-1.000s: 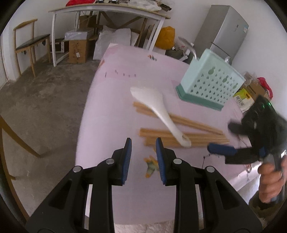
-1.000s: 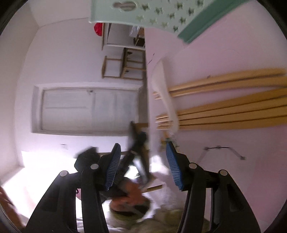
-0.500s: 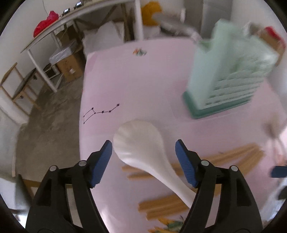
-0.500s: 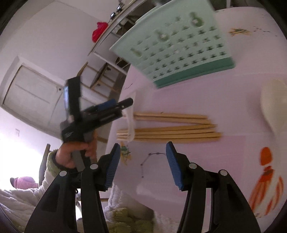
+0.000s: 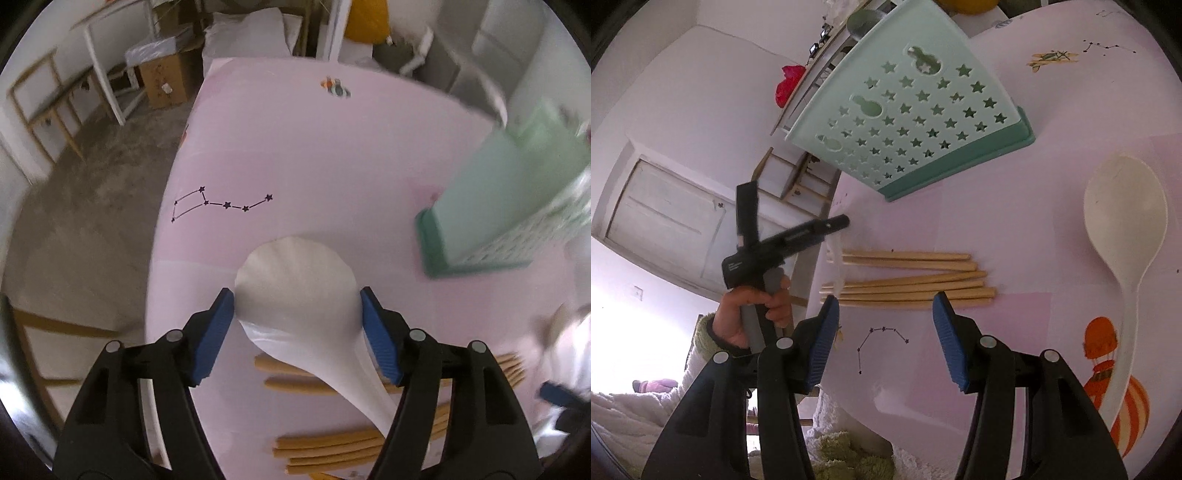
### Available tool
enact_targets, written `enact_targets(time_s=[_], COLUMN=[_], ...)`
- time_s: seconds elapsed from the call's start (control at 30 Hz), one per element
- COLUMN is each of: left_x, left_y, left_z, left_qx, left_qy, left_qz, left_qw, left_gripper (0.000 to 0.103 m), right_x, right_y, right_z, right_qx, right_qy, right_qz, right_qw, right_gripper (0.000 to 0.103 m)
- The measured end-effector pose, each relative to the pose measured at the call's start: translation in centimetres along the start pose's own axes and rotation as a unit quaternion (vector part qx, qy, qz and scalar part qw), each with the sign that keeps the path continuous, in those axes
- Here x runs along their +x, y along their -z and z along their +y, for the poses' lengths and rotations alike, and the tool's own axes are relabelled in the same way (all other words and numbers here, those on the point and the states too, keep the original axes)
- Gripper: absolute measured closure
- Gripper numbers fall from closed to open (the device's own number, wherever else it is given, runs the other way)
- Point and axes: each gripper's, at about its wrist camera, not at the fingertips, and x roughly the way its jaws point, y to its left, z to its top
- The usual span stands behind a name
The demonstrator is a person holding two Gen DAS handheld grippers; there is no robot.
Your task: Organize utensils
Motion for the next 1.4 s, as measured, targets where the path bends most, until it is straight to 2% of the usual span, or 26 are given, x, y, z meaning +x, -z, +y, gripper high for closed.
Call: enact_targets(time_s=[0.1,0.17,0.2,0.23,0.3,0.33,0.4,0.57,0.83,0.93,1.13,1.27,1.33,1.37,1.4], left_x=[-1.4,-2.6,-3.3,-3.5,-4.0,-4.2,-4.4,-4.4,-2.8,-2.3,-2.3,-2.8,-3.4,-3.9,-4.5], left_y=[0.0,0.4,0.8,1.0,1.9,2.5,3.5,5.0,6.9,7.1,7.7,8.0,8.1,8.1,7.9], left_z=[0.8,1.5,2.1,2.5,3.5,4.2,5.0,6.3,7.5,7.8,8.0,8.0,7.7,7.1,6.2], left_qx=[-0.025,-0.048,-0.066,-0.076,-0.111,-0.132,-0.159,-0.194,-0.265,-0.280,-0.287,-0.280,-0.256,-0.234,-0.204], left_qy=[0.042,0.089,0.121,0.137,0.186,0.218,0.257,0.333,0.411,0.424,0.426,0.413,0.384,0.363,0.332], left_qz=[-0.033,-0.061,-0.079,-0.087,-0.107,-0.115,-0.123,-0.143,-0.132,-0.129,-0.130,-0.131,-0.126,-0.125,-0.122], left_qw=[0.9983,0.9931,0.9873,0.9839,0.9704,0.9603,0.9453,0.9118,0.8623,0.8513,0.8481,0.8567,0.8781,0.8934,0.9131], left_gripper=[0.038,0.038,0.038,0.038,0.038,0.038,0.037,0.037,0.038,0.038,0.038,0.038,0.038,0.038,0.038], right_x=[-0.3,-0.2,-0.3,-0.4,-0.4,-0.4,-0.7,-2.3,-3.2,-2.9,-2.8,-3.1,-3.1,-3.2,-3.1], right_y=[0.0,-0.1,-0.1,-0.1,-0.1,-0.1,-0.1,-0.2,-0.1,-0.1,-0.1,-0.4,-0.6,-0.6,-0.7], right_z=[-0.4,-0.5,-0.5,-0.5,-0.4,-0.3,-0.1,0.0,0.1,0.3,0.5,0.8,0.9,1.0,1.0], right_qx=[0.003,0.005,0.005,0.005,0.005,0.004,0.002,0.001,0.016,0.017,0.013,0.012,0.010,0.010,0.010], right_qy=[-0.001,-0.002,-0.002,-0.001,0.001,0.002,0.007,0.020,0.030,0.033,0.036,0.039,0.042,0.043,0.044], right_qz=[-0.005,-0.008,-0.008,-0.008,-0.008,-0.009,-0.011,-0.027,-0.039,-0.037,-0.034,-0.037,-0.040,-0.040,-0.041], right_qw=[1.000,1.000,1.000,1.000,1.000,1.000,1.000,0.999,0.999,0.999,0.999,0.998,0.998,0.998,0.998], right_gripper=[0.051,0.051,0.051,0.051,0.051,0.051,0.051,0.051,0.051,0.051,0.051,0.051,0.051,0.051,0.051])
